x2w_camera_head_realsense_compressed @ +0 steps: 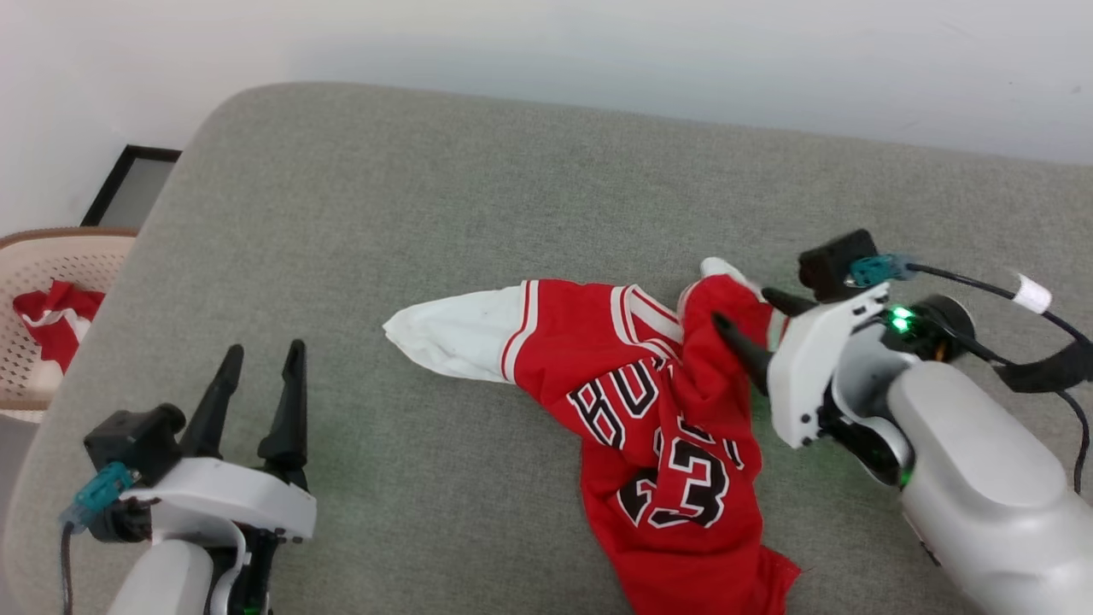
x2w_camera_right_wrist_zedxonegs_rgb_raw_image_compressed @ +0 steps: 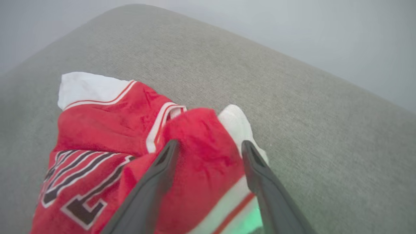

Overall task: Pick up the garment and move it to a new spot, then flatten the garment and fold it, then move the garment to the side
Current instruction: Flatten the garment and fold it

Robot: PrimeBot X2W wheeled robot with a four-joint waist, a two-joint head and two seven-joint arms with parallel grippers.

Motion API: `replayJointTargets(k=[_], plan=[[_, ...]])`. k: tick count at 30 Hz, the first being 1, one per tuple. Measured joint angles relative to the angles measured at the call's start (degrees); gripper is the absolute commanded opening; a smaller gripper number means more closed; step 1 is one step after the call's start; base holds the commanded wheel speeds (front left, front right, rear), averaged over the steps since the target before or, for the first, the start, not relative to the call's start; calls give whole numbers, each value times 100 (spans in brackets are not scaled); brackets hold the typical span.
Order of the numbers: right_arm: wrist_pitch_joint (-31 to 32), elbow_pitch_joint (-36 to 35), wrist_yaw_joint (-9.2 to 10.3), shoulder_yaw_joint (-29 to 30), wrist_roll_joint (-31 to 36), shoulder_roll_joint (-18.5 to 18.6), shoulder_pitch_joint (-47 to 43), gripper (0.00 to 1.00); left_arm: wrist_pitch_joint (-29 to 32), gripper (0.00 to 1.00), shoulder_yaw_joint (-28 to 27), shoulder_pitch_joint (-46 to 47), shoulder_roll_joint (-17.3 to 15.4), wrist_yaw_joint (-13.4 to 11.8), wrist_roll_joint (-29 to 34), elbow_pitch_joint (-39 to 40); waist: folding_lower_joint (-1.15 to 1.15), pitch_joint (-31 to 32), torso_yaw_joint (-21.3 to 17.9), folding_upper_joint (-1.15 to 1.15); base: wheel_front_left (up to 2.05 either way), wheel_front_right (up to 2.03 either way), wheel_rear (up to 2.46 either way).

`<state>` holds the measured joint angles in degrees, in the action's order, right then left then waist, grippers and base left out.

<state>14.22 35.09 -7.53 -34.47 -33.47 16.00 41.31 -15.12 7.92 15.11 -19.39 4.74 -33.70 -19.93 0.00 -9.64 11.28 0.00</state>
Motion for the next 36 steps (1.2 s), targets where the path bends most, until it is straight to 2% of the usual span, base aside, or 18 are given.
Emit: replayJointTargets(k=[6,10,18,22,28,35,36], plan=[[-878,438,0,-772,-156,-99,487,100,0,100,-15,51,31,31,45,-12,0,-36,-2,0,0,0,0],[-1083,527,0,-1009,-305,-94,622,100,0,100,-34,52,38,38,52,-19,0,-42,-12,0,0,0,0],[-1489,682,0,-1255,-671,296,750,100,0,100,-130,39,44,65,116,11,0,-23,-68,0,0,0,0],[-1863,666,0,-1187,-738,542,749,100,0,100,-223,-14,40,65,187,81,0,-3,-112,0,0,0,0],[-2476,683,0,-740,-653,776,647,100,0,100,-315,-89,31,80,254,141,0,39,-209,0,0,0,0],[-2777,588,0,60,-365,934,226,100,0,100,-364,-155,4,79,299,203,0,96,-347,0,0,0,0],[-2808,508,0,315,-264,968,56,100,0,100,-381,-172,-12,74,305,227,0,106,-385,0,0,0,0]])
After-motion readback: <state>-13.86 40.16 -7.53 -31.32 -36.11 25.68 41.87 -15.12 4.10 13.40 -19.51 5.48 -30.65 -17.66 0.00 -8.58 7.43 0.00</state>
